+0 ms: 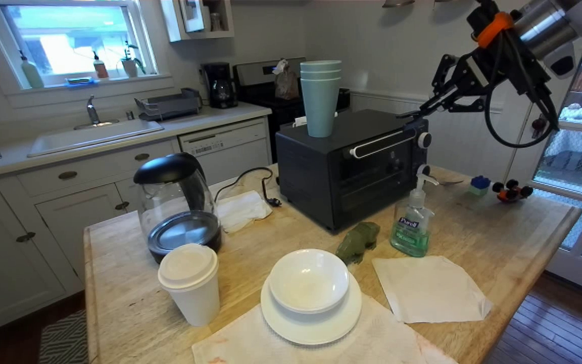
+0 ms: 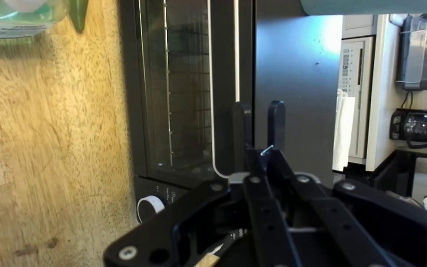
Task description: Place the clip on the handle of the oven door
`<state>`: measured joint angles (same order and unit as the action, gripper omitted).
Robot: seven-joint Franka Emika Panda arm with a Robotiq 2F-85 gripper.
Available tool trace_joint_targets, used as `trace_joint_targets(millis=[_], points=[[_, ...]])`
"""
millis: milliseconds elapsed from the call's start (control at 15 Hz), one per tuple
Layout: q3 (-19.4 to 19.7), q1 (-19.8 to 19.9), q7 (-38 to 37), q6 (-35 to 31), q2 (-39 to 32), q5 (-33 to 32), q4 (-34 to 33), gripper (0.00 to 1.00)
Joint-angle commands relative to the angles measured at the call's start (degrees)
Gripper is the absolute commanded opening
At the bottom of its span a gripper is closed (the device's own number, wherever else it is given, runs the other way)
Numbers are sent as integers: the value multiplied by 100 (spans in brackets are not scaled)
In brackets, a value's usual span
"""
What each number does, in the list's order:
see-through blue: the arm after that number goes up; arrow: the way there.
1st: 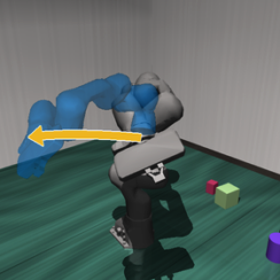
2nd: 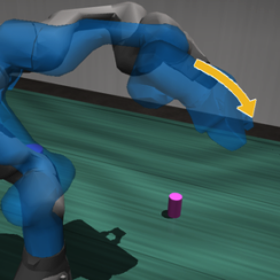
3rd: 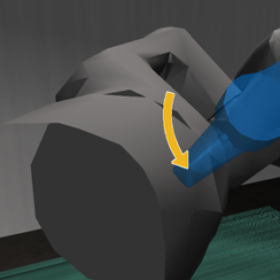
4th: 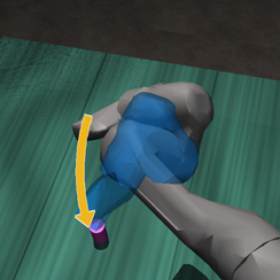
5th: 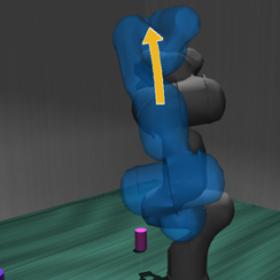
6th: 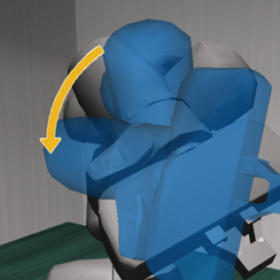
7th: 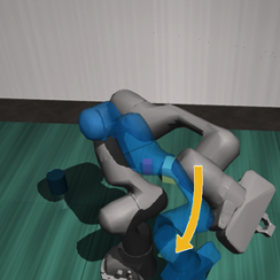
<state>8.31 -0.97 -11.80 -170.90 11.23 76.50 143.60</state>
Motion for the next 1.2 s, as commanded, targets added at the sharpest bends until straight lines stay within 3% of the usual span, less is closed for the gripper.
trace_joint_targets(millis=[0,467,1133], points=[[-39,109,-575,109,98,-571,73,3],[-48,168,-1248,308,20,-1326,109,3],[-18,201,-1864,717,-120,-1913,-10,3]])
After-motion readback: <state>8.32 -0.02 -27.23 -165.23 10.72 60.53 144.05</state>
